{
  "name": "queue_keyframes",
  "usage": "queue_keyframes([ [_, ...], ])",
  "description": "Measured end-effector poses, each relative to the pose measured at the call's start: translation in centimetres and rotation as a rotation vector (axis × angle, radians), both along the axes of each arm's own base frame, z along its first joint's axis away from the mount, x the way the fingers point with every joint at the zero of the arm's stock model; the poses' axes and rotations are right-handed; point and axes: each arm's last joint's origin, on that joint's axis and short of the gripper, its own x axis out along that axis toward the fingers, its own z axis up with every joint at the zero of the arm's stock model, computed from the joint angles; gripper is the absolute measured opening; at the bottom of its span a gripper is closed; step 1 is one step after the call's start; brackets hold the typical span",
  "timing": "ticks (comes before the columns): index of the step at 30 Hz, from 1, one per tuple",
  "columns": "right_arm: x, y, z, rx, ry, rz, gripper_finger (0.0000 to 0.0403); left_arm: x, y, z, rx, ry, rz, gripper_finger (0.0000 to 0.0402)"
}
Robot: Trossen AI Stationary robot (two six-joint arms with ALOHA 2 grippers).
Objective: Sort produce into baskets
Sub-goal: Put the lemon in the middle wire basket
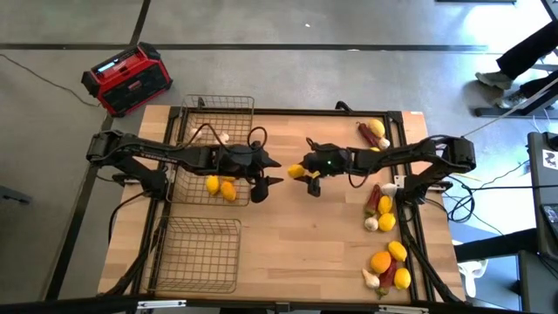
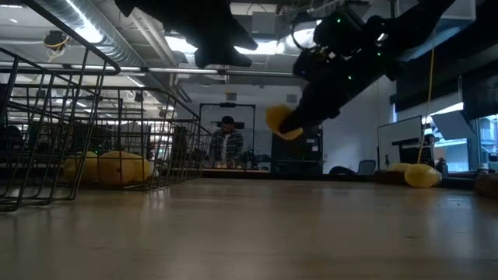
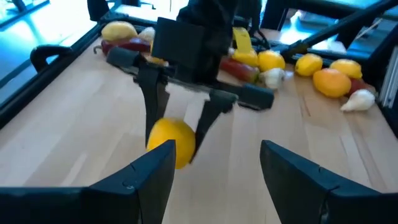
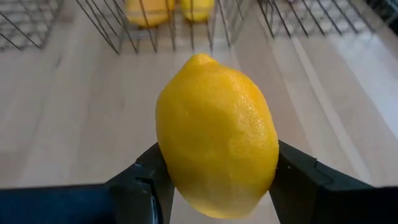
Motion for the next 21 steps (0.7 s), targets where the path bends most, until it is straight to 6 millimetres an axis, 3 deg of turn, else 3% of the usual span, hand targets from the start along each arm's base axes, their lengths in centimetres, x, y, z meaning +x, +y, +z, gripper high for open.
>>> queue_keyframes([
  [21, 1.4, 2.7, 2.3, -0.042, -0.260, 0.085, 0.0193, 0.7, 0.3, -0.7, 0.046, 0.004, -0.015, 0.0230],
])
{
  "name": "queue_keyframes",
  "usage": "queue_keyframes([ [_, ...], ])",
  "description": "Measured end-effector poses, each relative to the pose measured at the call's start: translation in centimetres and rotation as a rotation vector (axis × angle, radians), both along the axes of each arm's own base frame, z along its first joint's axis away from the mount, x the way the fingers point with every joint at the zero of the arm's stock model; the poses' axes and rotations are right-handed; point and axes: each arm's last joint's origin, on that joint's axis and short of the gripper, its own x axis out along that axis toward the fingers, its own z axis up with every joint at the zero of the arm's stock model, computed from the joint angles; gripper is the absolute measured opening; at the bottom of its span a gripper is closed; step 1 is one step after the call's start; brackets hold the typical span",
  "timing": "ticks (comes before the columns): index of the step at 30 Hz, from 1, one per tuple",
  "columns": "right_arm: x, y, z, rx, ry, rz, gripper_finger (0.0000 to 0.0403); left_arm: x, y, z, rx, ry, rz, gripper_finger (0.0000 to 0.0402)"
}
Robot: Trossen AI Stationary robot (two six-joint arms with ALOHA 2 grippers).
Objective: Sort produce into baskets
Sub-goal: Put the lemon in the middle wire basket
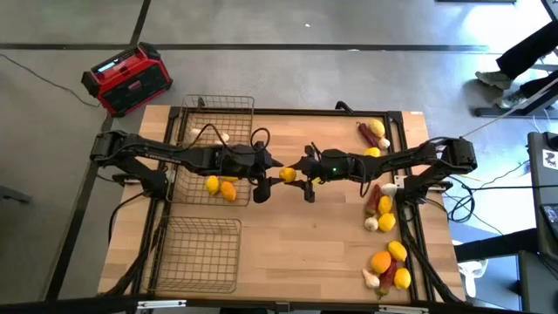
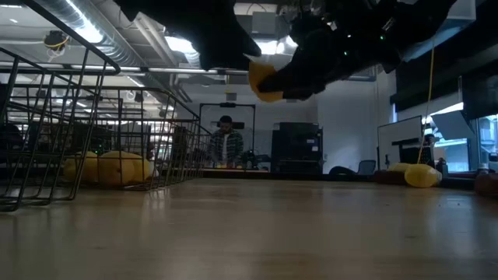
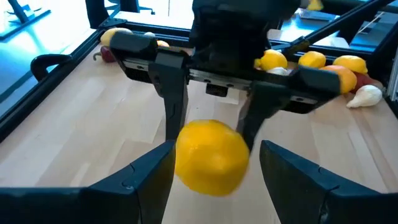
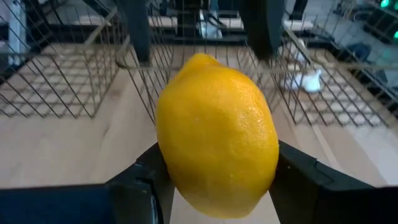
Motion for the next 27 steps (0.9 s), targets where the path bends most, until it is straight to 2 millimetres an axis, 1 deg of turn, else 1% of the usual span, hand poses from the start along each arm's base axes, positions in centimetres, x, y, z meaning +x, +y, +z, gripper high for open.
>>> queue_keyframes([
  [18, 0.1, 0.0, 0.3, 0.008, -0.038, 0.010, 0.0193, 1.1, 0.0, -1.4, 0.016, 0.012, -0.007, 0.0229],
  [27, 0.1, 0.0, 0.3, 0.004, -0.043, 0.011, 0.0193, 1.1, 0.0, -1.4, 0.033, 0.019, -0.016, 0.0184],
])
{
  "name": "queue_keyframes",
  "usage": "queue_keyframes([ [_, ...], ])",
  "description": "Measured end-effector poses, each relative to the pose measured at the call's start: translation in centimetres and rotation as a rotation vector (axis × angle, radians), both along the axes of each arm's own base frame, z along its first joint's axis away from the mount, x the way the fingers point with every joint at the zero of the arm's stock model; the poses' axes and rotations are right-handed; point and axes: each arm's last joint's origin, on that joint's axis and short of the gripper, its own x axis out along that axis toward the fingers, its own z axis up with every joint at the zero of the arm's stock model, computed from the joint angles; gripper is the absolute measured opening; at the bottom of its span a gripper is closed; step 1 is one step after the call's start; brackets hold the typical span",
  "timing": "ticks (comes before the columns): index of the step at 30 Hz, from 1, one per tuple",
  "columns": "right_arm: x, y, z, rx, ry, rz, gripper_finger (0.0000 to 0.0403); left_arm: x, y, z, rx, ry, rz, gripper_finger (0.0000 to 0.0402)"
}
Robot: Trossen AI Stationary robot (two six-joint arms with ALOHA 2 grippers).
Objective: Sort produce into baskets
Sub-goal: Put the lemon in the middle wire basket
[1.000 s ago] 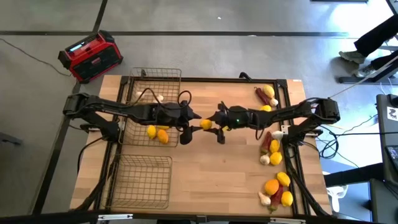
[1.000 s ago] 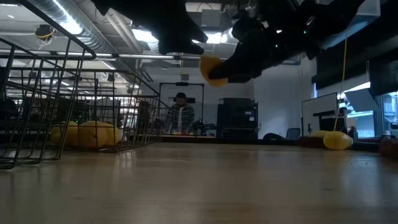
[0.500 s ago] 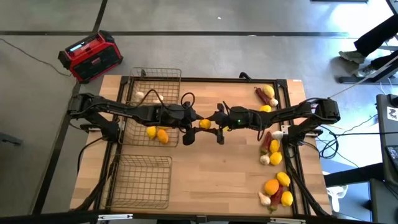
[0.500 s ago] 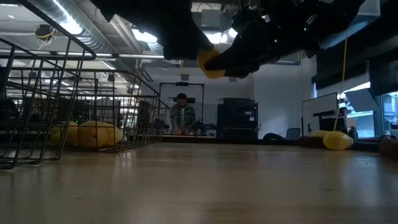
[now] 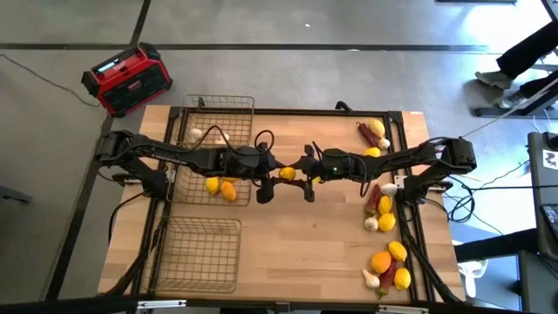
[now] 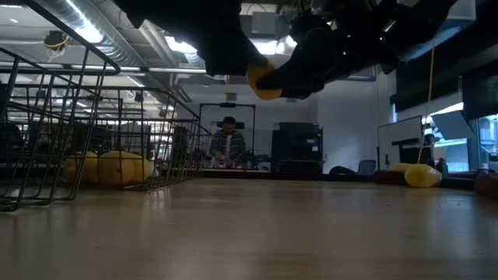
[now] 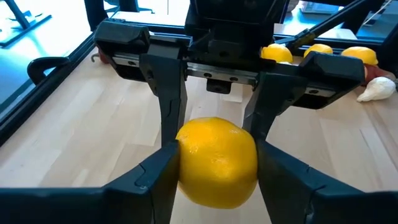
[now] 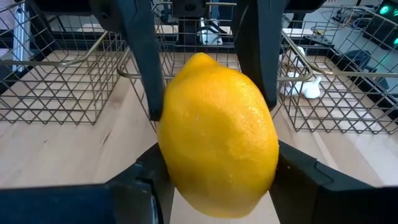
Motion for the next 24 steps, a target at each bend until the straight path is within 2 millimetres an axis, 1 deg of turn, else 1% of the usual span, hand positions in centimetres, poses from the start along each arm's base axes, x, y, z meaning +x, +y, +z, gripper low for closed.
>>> queue_keyframes([
  [3, 0.01, 0.00, 0.02, -0.001, -0.002, 0.000, 0.0195, 0.00, 0.00, 0.00, -0.001, 0.000, 0.000, 0.0188],
  [11, 0.06, -0.02, 0.20, -0.003, -0.020, 0.003, 0.0234, 0.00, -0.01, -0.06, -0.017, 0.002, 0.007, 0.0246],
  [14, 0.11, -0.01, 0.36, -0.006, -0.029, 0.004, 0.0245, -0.02, -0.02, -0.27, -0.016, 0.016, 0.002, 0.0256],
  [18, 0.10, -0.02, 0.33, -0.006, -0.026, 0.004, 0.0242, -0.02, 0.01, -0.24, -0.002, 0.016, 0.006, 0.0249],
  [24, 0.09, -0.02, 0.29, -0.006, -0.022, 0.003, 0.0212, -0.03, 0.02, -0.26, 0.020, 0.021, -0.002, 0.0199],
])
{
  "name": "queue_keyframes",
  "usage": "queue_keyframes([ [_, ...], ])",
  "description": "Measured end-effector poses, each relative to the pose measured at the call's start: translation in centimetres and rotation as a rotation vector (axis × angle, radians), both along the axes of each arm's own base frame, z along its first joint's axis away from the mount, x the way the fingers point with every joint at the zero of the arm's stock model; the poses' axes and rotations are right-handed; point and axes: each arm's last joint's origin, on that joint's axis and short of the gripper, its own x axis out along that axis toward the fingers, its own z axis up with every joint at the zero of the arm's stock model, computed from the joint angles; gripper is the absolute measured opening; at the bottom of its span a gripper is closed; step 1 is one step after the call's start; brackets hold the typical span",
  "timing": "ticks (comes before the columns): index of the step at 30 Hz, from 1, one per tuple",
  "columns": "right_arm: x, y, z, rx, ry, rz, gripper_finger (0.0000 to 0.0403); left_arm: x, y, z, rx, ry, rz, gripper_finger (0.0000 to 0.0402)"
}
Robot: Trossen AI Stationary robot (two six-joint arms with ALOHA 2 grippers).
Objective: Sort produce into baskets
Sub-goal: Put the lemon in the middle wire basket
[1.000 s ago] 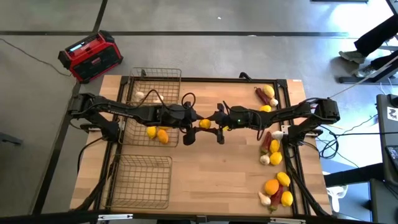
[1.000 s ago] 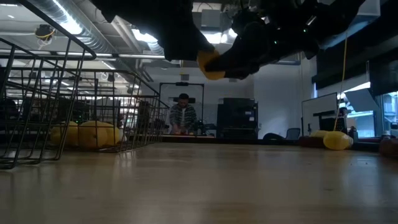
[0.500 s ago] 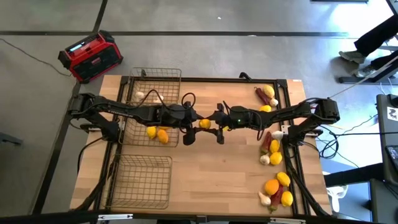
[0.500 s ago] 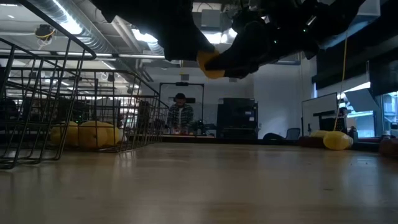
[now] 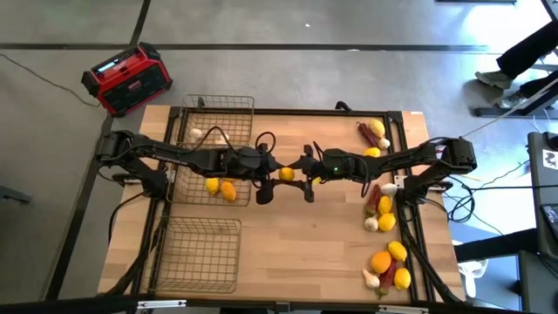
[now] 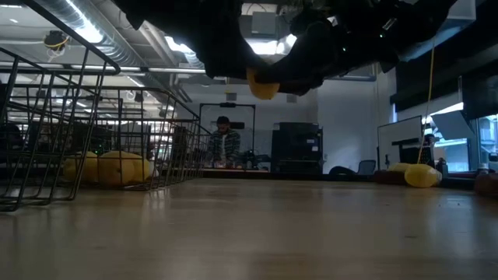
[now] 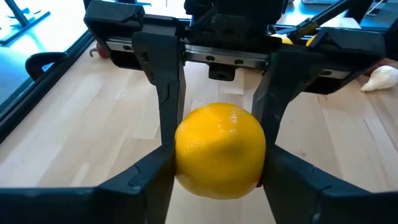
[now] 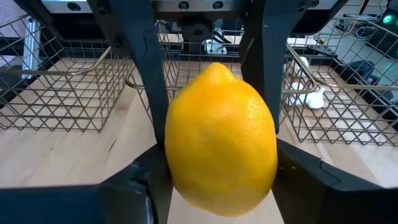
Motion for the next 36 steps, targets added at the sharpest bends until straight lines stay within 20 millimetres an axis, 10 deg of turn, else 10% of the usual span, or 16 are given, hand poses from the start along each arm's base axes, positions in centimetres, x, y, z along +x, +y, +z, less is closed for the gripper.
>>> queue_keyframes([
  [14, -0.1, 0.0, 0.1, 0.083, 0.000, -0.023, 0.0262, -1.6, 0.0, 2.1, 0.013, 0.007, 0.011, 0.0191],
  [26, -0.2, 0.0, -0.4, 0.113, 0.057, -0.034, 0.0269, -8.9, 0.1, 6.9, -0.045, 0.097, 0.165, 0.0193],
  [36, -0.3, 0.0, -0.7, 0.119, 0.081, -0.036, 0.0269, -14.9, 0.3, 6.6, -0.178, 0.312, 0.427, 0.0193],
])
